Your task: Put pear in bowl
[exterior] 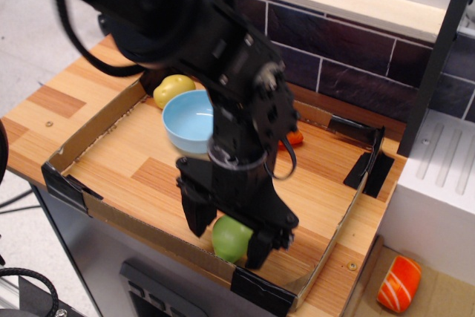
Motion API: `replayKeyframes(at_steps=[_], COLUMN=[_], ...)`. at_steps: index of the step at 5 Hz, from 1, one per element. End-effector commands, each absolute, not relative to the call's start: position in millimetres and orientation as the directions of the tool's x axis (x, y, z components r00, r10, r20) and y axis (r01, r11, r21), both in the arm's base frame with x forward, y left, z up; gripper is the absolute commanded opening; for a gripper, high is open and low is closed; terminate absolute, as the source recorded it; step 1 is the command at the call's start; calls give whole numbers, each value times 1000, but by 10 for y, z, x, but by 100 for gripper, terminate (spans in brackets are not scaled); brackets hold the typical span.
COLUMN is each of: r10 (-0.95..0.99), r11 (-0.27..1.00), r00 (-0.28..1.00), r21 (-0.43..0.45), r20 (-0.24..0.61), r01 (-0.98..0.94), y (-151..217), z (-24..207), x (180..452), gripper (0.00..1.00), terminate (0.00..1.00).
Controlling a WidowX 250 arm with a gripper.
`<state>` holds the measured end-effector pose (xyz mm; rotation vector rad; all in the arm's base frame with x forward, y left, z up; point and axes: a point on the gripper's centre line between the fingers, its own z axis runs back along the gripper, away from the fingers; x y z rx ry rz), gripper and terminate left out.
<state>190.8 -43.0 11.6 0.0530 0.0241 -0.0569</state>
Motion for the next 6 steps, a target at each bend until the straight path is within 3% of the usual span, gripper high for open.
replayKeyframes(at_steps=[1, 2, 3, 5, 6], r10=[-77, -49, 37, 270, 341], r11=[994, 997, 997, 955, 929], r00=[997, 999, 998, 954, 932], r21=[80, 61, 66, 91, 104], r20=[19, 17, 53, 129, 126], r01=[75, 48, -41, -282, -354], y=[-470, -408, -266, 175, 346], z=[51, 175, 440, 814, 718], x=[1907, 1897, 1924, 2211, 2407], gripper=[0, 0, 0, 0, 0], terminate=[0, 0, 0, 0, 0])
